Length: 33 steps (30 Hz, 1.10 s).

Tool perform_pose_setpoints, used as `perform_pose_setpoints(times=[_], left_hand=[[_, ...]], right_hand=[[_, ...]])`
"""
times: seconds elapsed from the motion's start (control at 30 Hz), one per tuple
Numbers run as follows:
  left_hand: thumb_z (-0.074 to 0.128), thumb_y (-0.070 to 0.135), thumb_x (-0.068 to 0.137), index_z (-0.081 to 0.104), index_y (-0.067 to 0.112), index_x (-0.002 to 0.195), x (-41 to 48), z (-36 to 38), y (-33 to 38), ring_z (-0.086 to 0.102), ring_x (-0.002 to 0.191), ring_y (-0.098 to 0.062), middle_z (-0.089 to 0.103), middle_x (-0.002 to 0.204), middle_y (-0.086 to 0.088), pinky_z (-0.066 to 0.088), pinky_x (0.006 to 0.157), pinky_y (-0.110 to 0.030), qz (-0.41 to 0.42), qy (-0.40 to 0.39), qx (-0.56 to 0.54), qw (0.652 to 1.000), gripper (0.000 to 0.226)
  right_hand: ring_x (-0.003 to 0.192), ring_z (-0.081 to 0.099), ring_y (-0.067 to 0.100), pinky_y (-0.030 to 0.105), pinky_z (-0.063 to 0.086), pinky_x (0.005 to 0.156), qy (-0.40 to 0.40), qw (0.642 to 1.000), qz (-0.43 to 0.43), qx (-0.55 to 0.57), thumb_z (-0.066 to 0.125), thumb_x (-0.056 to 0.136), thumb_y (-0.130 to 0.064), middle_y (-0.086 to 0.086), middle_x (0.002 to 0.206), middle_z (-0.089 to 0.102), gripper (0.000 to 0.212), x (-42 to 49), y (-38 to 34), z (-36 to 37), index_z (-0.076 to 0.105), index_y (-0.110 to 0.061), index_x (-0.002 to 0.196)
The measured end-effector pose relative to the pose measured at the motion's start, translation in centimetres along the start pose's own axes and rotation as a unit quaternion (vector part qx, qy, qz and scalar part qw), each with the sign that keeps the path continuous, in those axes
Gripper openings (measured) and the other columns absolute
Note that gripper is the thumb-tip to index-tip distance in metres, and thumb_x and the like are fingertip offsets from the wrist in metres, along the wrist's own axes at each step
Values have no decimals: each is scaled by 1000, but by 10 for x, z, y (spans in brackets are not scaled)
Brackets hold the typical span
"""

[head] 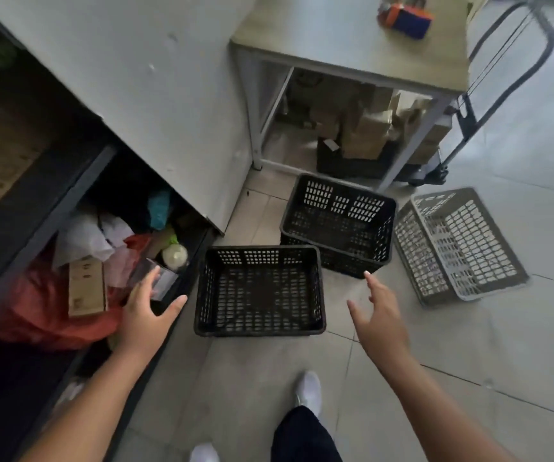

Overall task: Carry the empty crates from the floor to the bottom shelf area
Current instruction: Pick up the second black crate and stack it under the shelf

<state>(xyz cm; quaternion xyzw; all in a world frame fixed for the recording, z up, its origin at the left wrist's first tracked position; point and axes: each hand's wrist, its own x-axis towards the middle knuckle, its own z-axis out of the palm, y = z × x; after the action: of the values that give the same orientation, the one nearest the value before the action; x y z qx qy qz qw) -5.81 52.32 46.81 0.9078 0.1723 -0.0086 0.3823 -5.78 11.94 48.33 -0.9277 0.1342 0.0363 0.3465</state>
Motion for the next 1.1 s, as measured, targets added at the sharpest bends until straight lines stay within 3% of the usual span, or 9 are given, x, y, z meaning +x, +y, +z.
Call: perform_pose_setpoints(times=[0.1,0.23,0.43,0.53,0.73,0.83,0.9,0.97,1.1], left_hand=[[76,29,87,43,16,149,44,55,-46,55,120,-29,52,144,-9,40,94,-36,-41,1,-1,999,72],[74,32,88,40,19,151,89,126,-131,57,118,-29,50,147,-6,45,90,-41,-108,3,-12,994,73],[78,27,85,41,21,151,137,227,-257,59,115,-32,50,146,-10,45,88,-39,-119,-36,42,991,77],[78,28,84,35,20,154,156,269,-297,57,118,-33,46,149,-13,45,90,-40,-127,-33,60,990,82],[73,27,89,16,29,160,188,318,-335,44,135,-39,37,157,-16,41,105,-51,-146,-46,109,982,90],[64,16,95,6,37,160,195,332,-344,55,121,-45,47,149,-22,47,92,-48,-154,-52,129,978,89],[58,10,97,5,38,159,196,337,-348,58,114,-45,49,146,-23,49,85,-47,-154,-45,130,979,87],[55,7,97,6,40,159,195,336,-347,56,121,-42,47,150,-18,48,89,-45,-163,-44,109,980,86],[55,4,97,11,45,157,174,314,-333,54,126,-37,47,152,-13,47,97,-45,-178,-38,74,981,85]], right_hand=[[121,51,17,43,49,94,-15,1000,15,-23,60,88,-38,-1,138,48,64,54,40,52,33,-29,145],[118,52,17,41,50,91,-35,997,42,-49,57,89,-41,-2,138,46,63,104,101,136,29,-33,145],[107,56,17,39,50,83,-27,996,71,-51,56,90,-38,0,137,46,63,152,194,263,26,-37,145],[116,54,23,45,50,86,-28,992,91,-77,55,90,-39,3,142,41,63,172,234,311,26,-34,146],[117,53,31,46,48,87,-48,991,67,-108,55,90,-35,8,142,43,68,198,278,369,21,-34,149],[115,53,37,46,45,88,-49,992,52,-100,53,91,-20,13,140,47,72,205,282,388,15,-34,151],[106,56,39,42,44,79,-34,993,55,-96,47,91,-11,16,135,50,72,208,282,395,15,-32,152],[99,56,36,37,40,73,-34,992,65,-100,44,91,-8,16,129,50,72,207,280,396,14,-32,152],[104,55,33,37,39,74,-50,989,67,-122,44,92,-13,11,131,50,69,193,267,375,14,-35,150]])
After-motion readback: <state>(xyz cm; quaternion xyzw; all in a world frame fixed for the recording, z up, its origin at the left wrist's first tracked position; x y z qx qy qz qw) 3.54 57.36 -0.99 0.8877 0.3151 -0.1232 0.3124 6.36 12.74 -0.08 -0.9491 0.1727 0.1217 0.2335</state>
